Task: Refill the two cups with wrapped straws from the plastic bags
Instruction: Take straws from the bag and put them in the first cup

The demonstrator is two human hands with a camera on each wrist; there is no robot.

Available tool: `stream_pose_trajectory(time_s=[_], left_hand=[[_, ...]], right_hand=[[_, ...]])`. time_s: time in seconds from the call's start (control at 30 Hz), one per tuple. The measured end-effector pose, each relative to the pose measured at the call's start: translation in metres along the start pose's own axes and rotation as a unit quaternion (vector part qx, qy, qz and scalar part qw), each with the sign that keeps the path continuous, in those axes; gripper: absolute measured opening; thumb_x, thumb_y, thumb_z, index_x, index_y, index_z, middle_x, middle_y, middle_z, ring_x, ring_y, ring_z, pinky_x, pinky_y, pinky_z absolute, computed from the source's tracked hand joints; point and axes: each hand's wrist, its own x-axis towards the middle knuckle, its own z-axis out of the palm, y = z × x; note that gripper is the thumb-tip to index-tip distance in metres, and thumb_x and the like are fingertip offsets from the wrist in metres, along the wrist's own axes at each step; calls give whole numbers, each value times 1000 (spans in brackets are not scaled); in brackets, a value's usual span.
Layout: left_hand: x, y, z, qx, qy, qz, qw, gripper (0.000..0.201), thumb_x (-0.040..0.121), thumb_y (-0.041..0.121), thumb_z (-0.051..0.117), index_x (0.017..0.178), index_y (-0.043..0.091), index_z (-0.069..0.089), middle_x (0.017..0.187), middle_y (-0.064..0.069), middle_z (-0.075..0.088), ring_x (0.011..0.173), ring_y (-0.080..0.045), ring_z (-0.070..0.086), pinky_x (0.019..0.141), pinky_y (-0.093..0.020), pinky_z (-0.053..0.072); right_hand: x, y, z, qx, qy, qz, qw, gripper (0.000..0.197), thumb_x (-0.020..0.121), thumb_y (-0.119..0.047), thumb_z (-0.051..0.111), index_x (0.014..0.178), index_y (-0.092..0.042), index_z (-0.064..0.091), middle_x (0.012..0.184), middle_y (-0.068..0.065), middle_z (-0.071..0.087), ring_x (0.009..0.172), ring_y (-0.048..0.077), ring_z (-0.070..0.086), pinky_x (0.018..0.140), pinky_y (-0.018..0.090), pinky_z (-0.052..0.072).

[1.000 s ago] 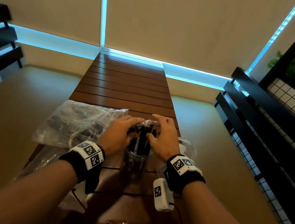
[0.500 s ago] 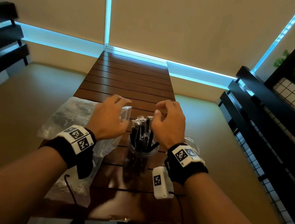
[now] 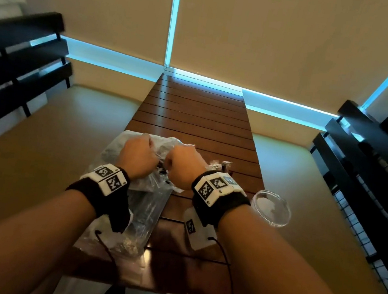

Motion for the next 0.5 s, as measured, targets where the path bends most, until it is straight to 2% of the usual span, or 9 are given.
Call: stream_pose_trajectory(time_s=[0.07,0.13,0.23,0.37,0.4,0.5], left_hand=[[1,-2,-7,-30,-6,-6,1000,15,93,7,46,80,13,47,76,-1,50,73,-23,48,58,-32,30],[-1,-3,-14,-50,-26,3,998,12,97,8,42,88,7,49,84,-6,53,76,-23,47,63,-36,35],[-4,-4,-22,-60,-71,27,995,12,100,8,39,96,2,48,85,-5,49,73,-19,43,66,-37,36],[-10,-13,-29,-97,-98,30,990,11,101,6,36,94,6,44,80,-1,45,70,-16,39,64,-36,34],[-11,-17,-29,-103,-104,25,989,12,102,9,35,96,5,44,82,-1,45,72,-17,41,65,-37,36],[-12,-27,-28,-97,-107,3,990,18,106,19,33,105,7,45,92,-4,51,82,-22,49,74,-41,47]], right_hand=[[9,-4,15,-15,-30,18,999,18,89,-4,57,103,-1,68,107,15,68,97,31,65,71,30,46],[18,-6,30,-16,-21,37,999,19,91,-7,58,107,-3,66,109,15,68,100,31,65,73,32,47],[32,-8,44,-5,-15,40,999,25,93,-15,59,115,-5,63,118,14,65,110,30,62,85,34,48],[45,-7,60,7,-20,76,997,34,94,-30,57,122,-11,60,130,12,60,114,31,59,96,41,50],[46,-8,63,4,-7,81,997,35,92,-30,60,122,-12,60,130,11,60,113,31,60,95,41,50],[47,-8,67,-17,100,47,994,28,84,-22,62,111,-13,63,116,9,64,102,29,64,87,35,49]])
